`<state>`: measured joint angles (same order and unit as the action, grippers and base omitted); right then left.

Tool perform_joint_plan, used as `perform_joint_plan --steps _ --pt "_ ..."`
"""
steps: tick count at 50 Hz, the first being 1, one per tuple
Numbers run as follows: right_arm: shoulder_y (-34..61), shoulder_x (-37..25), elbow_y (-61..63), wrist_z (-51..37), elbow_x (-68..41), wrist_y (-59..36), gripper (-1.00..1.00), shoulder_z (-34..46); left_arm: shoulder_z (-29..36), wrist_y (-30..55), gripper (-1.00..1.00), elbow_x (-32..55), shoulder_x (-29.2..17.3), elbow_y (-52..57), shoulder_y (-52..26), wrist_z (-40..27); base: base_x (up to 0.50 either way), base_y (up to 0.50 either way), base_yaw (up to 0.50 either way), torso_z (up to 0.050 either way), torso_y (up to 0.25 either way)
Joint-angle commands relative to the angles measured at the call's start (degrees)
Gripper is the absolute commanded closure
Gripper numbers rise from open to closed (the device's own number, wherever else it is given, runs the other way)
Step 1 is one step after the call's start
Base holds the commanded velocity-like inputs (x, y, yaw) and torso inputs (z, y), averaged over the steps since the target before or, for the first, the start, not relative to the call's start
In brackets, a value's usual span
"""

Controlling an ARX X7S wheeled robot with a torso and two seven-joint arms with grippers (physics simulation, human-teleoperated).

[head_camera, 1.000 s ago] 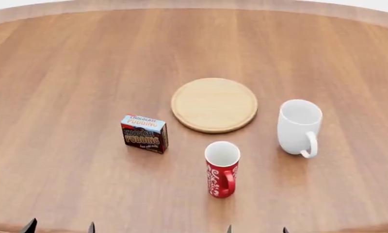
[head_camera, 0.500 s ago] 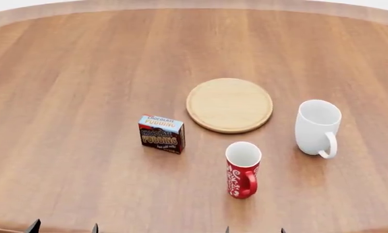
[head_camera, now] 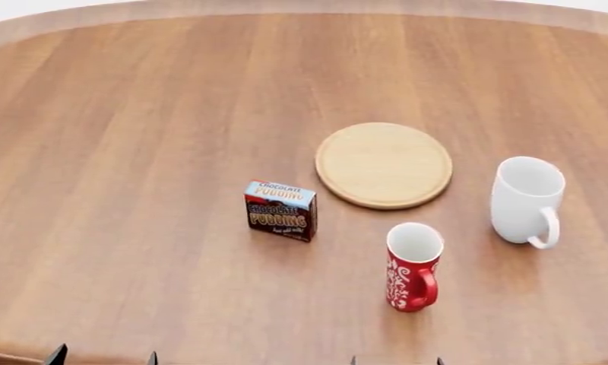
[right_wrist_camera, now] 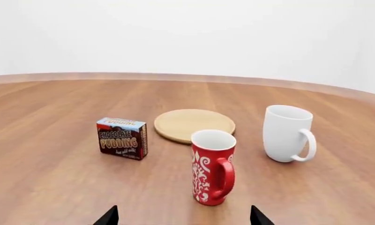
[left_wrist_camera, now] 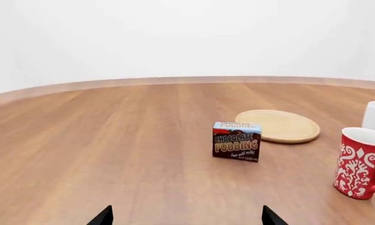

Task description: Put the chocolate pudding to the left of the plate.

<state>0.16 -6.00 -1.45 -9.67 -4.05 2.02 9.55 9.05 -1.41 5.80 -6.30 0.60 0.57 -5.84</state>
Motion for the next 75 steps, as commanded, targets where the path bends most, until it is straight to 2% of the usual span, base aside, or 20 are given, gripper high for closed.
perform_joint_plan --steps 1,75 --pt "0.3 -0.6 -0.5 -0.5 -0.5 0.1 -1.00 1.0 0.8 -0.3 -1.00 0.4 -0.6 -0.7 -0.4 -0.7 0.00 0.13 0.00 0.000 0.000" --pt "0.9 -3.2 -0.8 -4.0 -2.4 0.6 -1.00 4.4 4.2 -0.9 -1.00 3.0 -3.1 0.3 -0.2 -3.8 0.00 0.13 0.00 0.000 0.000"
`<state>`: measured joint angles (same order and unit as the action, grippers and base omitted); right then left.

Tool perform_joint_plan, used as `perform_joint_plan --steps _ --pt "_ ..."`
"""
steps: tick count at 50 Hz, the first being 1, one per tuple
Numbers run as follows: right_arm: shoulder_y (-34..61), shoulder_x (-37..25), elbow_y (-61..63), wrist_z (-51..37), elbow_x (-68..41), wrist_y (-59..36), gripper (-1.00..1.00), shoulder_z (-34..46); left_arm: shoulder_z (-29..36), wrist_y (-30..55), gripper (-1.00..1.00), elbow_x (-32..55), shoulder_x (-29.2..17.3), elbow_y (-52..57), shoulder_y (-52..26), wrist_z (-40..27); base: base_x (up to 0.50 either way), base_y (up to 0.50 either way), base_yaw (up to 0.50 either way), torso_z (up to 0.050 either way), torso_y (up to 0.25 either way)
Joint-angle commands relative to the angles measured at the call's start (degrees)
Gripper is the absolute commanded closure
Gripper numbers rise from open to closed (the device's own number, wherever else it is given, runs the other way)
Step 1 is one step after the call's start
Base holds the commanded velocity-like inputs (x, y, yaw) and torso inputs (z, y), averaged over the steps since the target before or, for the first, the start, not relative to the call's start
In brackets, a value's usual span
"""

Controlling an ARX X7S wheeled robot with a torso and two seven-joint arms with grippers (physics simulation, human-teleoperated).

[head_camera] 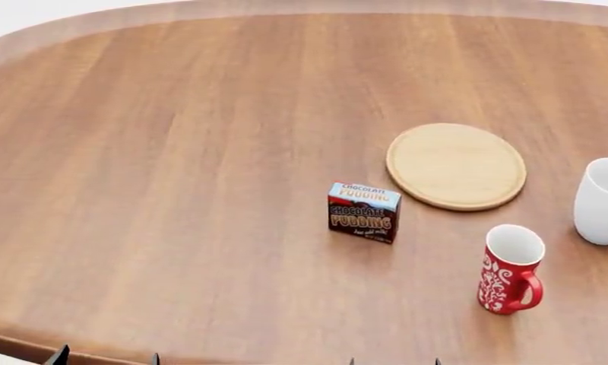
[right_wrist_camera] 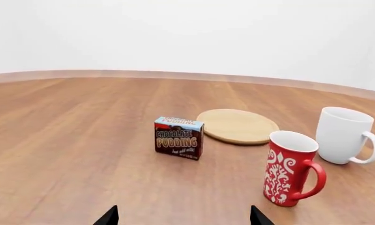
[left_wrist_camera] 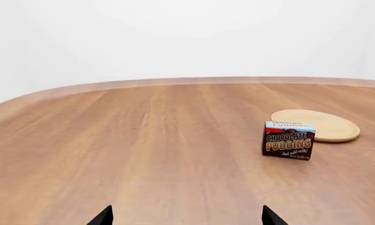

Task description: Put the chocolate pudding to the left of the plate.

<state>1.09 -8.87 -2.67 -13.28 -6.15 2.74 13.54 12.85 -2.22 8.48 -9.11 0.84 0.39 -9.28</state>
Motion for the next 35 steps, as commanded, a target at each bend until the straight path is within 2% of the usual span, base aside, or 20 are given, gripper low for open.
perform_joint_plan --steps 1,25,35 --pt "0.0 -0.3 0.3 -0.6 -0.3 0.0 -1.00 0.3 0.4 0.0 -1.00 0.4 -0.4 0.2 0.0 -0.4 0.00 0.13 0.00 0.000 0.000" --pt "0.2 -0.7 -0.4 -0.9 -1.3 1.2 -1.00 1.3 1.1 -0.2 -1.00 0.9 -1.1 0.3 -0.1 -1.2 0.00 0.01 0.00 0.000 0.000" --pt "0.2 -1.0 0.0 -1.5 -1.5 0.4 -1.00 1.5 1.5 -0.3 -1.00 1.1 -1.3 0.4 -0.1 -1.5 0.12 0.00 0.00 0.000 0.000"
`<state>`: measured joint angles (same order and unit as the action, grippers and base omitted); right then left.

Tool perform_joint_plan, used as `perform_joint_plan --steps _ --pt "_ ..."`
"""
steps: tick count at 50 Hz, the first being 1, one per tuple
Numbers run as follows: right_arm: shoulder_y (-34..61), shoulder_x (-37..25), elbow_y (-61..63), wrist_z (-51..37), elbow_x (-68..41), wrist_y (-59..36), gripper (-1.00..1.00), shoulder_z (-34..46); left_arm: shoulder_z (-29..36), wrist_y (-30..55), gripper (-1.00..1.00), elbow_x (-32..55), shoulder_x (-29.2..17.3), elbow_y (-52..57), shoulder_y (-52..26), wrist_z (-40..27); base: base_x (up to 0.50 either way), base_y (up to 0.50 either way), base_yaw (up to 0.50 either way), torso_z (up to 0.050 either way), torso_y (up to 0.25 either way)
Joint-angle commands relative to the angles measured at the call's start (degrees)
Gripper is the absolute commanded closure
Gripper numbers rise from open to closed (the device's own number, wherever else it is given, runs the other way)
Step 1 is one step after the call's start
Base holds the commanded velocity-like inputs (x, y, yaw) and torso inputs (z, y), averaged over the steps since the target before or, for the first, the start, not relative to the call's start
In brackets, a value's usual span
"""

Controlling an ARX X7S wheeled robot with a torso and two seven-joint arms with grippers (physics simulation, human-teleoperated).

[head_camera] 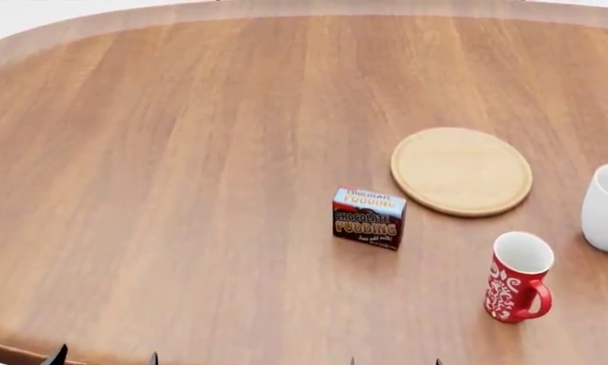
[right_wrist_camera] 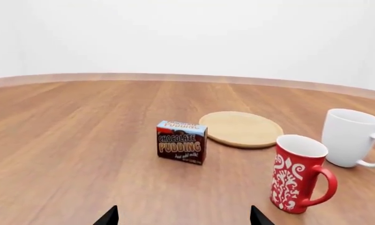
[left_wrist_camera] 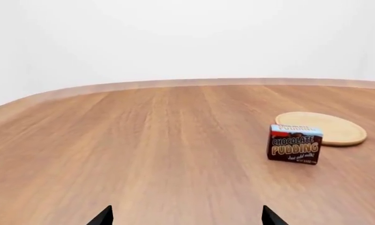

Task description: Put the chocolate pudding to the left of the plate.

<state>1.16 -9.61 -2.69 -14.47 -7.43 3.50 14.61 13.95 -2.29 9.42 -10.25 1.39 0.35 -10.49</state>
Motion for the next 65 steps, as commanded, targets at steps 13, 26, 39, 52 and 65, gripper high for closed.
perform_joint_plan --steps 13,26,39,52,65 --pt "0.0 -0.6 0.4 -0.9 -0.3 -0.4 -1.00 0.9 0.9 -0.9 -1.00 0.6 -0.5 -0.6 -0.1 -0.3 0.12 0.00 0.00 0.000 0.000" --pt "0.2 -1.0 0.4 -1.2 -0.8 -0.3 -1.00 1.2 1.2 -0.8 -1.00 1.0 -0.9 0.1 -0.1 -0.8 0.12 0.00 0.00 0.000 0.000" --pt "0.3 -1.3 0.3 -1.4 -1.0 -0.3 -1.00 1.7 1.5 -0.7 -1.00 1.3 -1.2 0.2 -0.1 -1.2 0.12 0.00 0.00 0.000 0.000" --pt "0.2 -1.6 0.6 -1.7 -1.3 -0.4 -1.00 2.1 1.9 -0.9 -1.00 1.5 -1.5 0.2 -0.1 -1.5 0.12 0.00 0.00 0.000 0.000" --pt "0.3 -1.8 0.4 -2.1 -1.3 -0.5 -1.00 2.6 2.1 -0.9 -1.00 1.9 -1.9 0.5 0.0 -1.8 0.12 0.00 0.00 0.000 0.000"
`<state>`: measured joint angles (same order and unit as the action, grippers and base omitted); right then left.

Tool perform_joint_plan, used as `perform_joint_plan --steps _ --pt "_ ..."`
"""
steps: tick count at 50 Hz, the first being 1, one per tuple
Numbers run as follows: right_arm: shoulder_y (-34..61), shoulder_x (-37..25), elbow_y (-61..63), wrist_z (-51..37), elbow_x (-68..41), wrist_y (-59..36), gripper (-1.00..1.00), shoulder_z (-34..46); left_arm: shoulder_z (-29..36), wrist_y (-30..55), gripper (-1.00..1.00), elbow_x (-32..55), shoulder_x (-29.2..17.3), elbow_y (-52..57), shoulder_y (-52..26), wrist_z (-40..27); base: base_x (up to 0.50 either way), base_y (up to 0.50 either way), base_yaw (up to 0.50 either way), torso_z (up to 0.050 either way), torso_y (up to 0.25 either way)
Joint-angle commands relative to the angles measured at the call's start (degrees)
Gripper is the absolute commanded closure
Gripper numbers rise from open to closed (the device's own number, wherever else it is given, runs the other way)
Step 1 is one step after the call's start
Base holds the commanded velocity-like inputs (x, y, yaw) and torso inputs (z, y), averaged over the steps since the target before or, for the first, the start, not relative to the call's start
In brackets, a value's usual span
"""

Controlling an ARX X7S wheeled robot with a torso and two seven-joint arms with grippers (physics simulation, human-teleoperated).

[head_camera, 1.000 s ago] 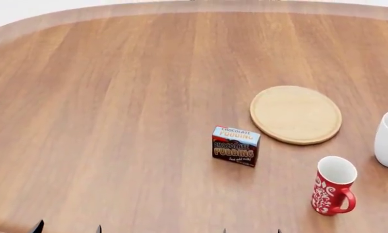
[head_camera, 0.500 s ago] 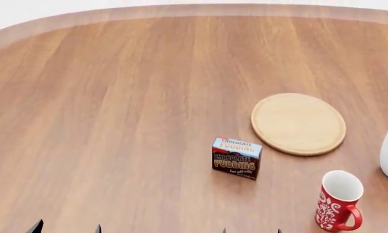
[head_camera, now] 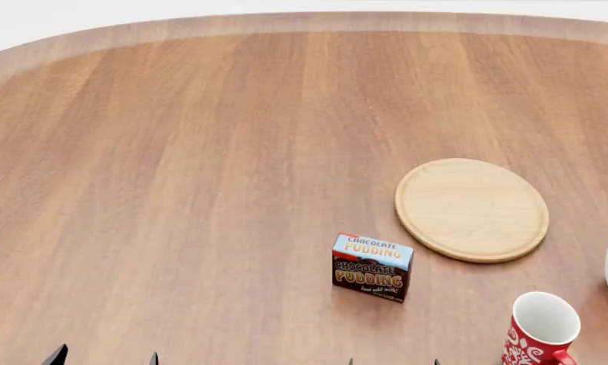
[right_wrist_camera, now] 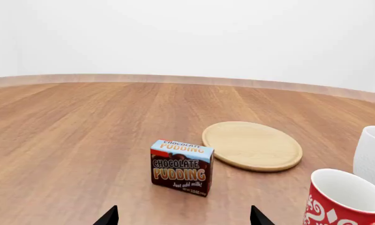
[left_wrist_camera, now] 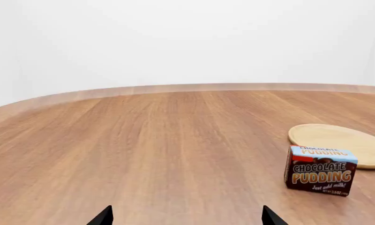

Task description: Put the chocolate pudding to the left of the plate.

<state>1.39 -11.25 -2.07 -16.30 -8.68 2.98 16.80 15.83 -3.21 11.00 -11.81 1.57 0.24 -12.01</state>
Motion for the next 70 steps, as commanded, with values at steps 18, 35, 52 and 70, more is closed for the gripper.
perform_joint_plan --steps 18,35,52,70 --pt "0.1 -0.6 0.3 -0.6 -0.4 -0.2 -1.00 0.9 0.8 -0.2 -1.00 0.6 -0.6 0.0 -0.1 -0.6 0.12 0.00 0.00 0.000 0.000" --pt "-0.1 -1.1 1.2 -0.9 -0.6 -0.3 -1.00 1.6 1.5 -0.1 -1.00 0.8 -1.1 0.7 0.0 -1.0 0.12 0.00 0.00 0.000 0.000" --pt "-0.1 -1.4 1.1 -1.1 -0.5 -0.1 -1.00 2.4 2.0 -0.7 -1.00 1.1 -1.3 0.4 -0.1 -1.4 0.12 0.00 0.00 0.000 0.000" --pt "-0.2 -1.9 1.5 -1.5 -0.8 -0.2 -1.00 2.8 2.5 -0.7 -1.00 1.5 -1.7 0.4 -0.2 -1.8 0.12 0.00 0.00 0.000 0.000"
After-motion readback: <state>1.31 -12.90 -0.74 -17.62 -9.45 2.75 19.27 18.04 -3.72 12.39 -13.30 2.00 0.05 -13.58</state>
